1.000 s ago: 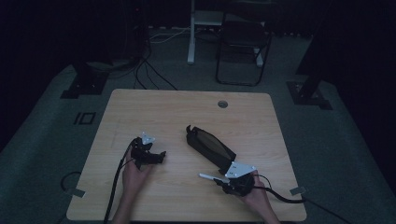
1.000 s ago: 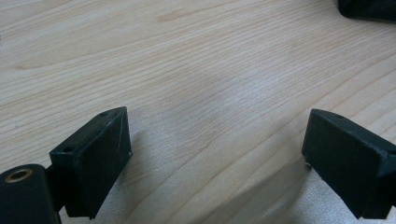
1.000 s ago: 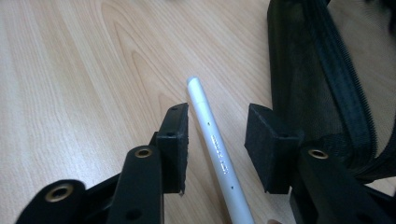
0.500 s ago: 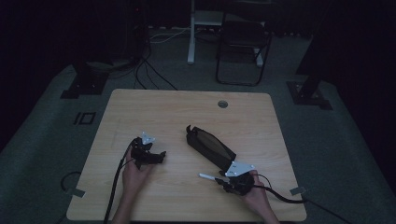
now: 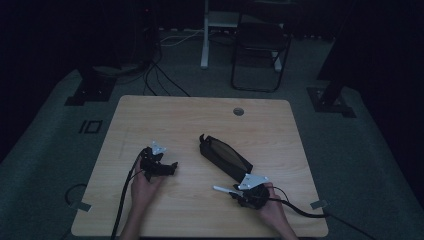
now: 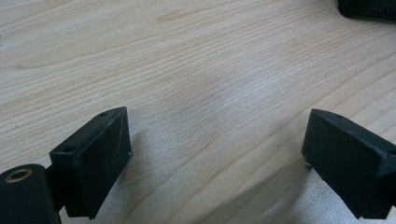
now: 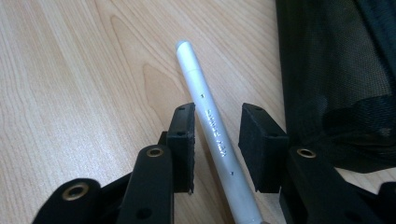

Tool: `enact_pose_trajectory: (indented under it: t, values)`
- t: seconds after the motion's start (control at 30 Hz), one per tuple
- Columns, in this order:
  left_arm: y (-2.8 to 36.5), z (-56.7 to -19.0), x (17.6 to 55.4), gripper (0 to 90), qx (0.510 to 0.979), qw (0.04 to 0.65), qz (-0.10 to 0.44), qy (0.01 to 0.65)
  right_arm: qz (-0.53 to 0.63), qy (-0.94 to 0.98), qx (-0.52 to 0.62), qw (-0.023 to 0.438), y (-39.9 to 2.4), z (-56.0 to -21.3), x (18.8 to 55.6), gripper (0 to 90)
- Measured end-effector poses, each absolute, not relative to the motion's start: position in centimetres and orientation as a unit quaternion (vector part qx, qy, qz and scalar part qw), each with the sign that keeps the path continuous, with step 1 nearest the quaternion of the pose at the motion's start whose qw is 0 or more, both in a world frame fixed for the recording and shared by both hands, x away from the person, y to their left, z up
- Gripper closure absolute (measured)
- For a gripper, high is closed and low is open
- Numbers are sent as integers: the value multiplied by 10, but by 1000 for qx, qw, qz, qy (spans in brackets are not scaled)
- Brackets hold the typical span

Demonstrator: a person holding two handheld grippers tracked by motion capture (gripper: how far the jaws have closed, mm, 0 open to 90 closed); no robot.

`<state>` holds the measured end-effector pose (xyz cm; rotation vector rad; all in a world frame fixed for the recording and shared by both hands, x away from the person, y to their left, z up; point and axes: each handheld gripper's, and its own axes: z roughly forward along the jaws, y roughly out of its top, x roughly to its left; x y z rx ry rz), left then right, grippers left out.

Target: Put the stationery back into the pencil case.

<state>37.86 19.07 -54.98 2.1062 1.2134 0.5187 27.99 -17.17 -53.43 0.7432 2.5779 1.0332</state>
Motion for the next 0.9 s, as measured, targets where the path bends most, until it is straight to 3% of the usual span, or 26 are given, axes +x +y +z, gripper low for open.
enact_pose_trajectory:
  t: [0.9]
  values:
    - [191, -550, 379, 83, 802, 322, 198, 462, 339, 896, 257, 128, -168, -541, 278, 708]
